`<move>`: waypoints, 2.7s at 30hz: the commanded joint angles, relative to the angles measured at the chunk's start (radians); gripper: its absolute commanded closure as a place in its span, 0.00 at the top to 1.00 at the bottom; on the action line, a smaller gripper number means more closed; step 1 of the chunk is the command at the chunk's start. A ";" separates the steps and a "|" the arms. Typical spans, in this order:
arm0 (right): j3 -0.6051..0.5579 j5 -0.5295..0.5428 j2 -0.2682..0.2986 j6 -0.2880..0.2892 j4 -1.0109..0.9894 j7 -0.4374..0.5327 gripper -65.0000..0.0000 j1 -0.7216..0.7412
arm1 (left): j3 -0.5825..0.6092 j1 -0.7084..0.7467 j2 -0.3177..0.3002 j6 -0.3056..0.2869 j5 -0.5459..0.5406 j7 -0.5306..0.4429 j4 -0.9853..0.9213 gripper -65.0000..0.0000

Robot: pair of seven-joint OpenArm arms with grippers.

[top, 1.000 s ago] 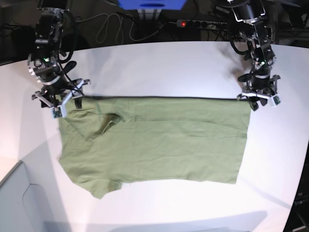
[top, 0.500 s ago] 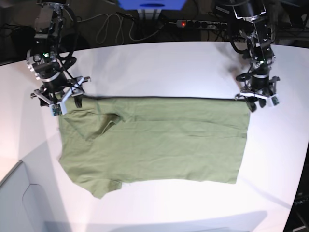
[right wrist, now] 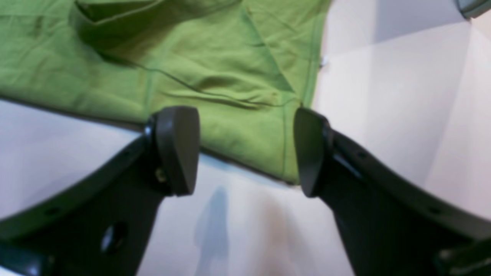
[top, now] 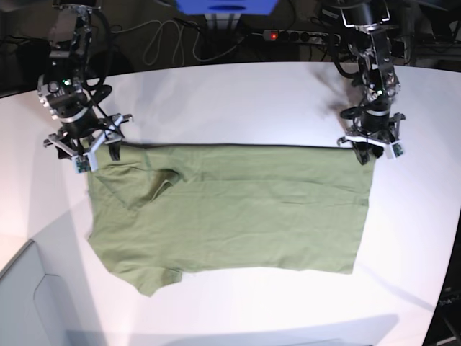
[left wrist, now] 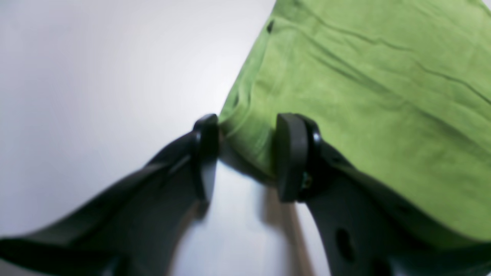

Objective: Fold the T-shirt properly

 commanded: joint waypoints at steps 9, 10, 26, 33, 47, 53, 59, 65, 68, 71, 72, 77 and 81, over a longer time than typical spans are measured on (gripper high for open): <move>0.113 0.009 0.009 0.014 -0.055 0.022 0.57 0.049 | -0.003 -0.004 -0.007 -0.005 -0.002 -0.022 -0.020 0.14; 0.124 0.009 0.010 0.014 -0.078 0.022 0.56 0.052 | -0.003 -0.004 -0.007 -0.005 -0.002 -0.022 -0.020 0.12; 0.198 0.010 0.023 0.159 -0.279 0.086 0.30 0.077 | -0.005 -0.004 -0.006 -0.002 -0.002 -0.023 -0.020 0.00; 0.198 0.015 0.023 0.160 -0.271 0.086 0.62 0.079 | -0.005 -0.004 -0.006 -0.002 -0.002 -0.023 -0.020 0.00; 0.164 0.010 0.029 0.160 -0.360 0.086 0.00 0.112 | -0.005 0.009 -0.007 -0.002 -0.002 -0.023 -0.020 0.00; 0.164 0.010 0.047 0.160 -0.331 0.086 0.00 0.108 | -0.005 0.018 -0.013 -0.002 -0.002 -0.023 -0.006 0.00; 0.164 0.010 0.053 0.162 -0.259 0.083 0.00 0.082 | -0.005 0.062 -0.015 -0.002 -0.002 -0.023 0.060 0.00; 0.167 0.009 0.078 0.211 -0.213 0.077 0.00 0.039 | -0.028 0.131 -0.012 -0.002 -0.002 -0.023 0.155 0.00; 0.167 0.009 0.081 0.234 -0.210 0.082 0.00 0.020 | -0.072 0.148 -0.006 -0.002 -0.002 -0.016 0.185 0.00; 0.167 0.009 0.081 0.234 -0.210 0.085 0.00 0.003 | -0.089 0.165 -0.006 -0.004 -0.002 -0.016 0.193 0.00; 0.167 0.009 0.081 0.234 -0.210 0.085 0.00 -0.003 | -0.091 0.171 -0.006 -0.004 -0.002 -0.016 0.193 0.00; 0.167 0.009 0.075 0.234 -0.208 0.086 0.00 -0.038 | -0.091 0.217 -0.004 -0.004 -0.002 -0.019 0.193 0.00; 0.167 0.009 0.078 0.234 -0.185 0.086 0.00 -0.083 | -0.089 0.254 0.023 -0.004 -0.002 -0.022 0.193 0.00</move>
